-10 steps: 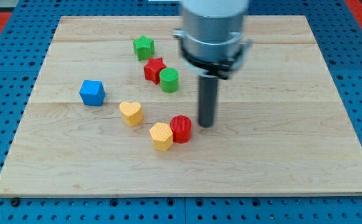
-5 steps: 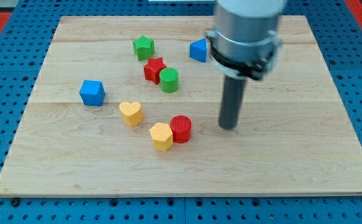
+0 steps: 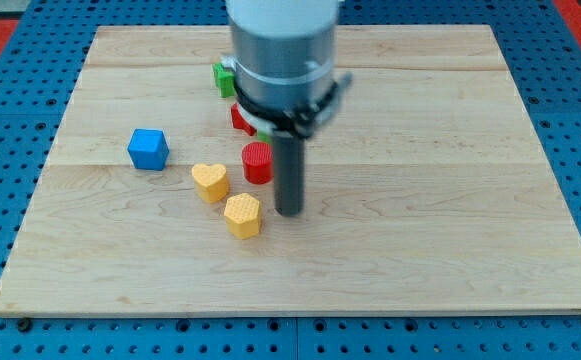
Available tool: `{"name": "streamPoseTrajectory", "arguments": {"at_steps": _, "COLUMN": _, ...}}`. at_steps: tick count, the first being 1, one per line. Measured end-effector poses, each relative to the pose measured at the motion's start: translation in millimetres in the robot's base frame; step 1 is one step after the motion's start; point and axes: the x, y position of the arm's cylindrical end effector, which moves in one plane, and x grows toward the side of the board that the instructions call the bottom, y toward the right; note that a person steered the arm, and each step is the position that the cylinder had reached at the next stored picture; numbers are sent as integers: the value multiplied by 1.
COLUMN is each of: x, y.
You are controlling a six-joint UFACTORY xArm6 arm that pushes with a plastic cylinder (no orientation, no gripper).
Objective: Separate red circle and the yellow hexagon
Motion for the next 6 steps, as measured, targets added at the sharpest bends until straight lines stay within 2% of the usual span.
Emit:
{"name": "streamPoseTrajectory", "arguments": {"at_steps": 1, "x": 34, "y": -40}}
{"name": "streamPoseTrajectory", "arguments": {"at_steps": 3, "x": -32, "y": -60}}
{"name": "streamPoseTrajectory", "arguments": {"at_steps": 5, "x": -42, "y": -61}}
{"name": "streamPoseTrajectory", "arguments": {"at_steps": 6, "x": -67, "y": -81}}
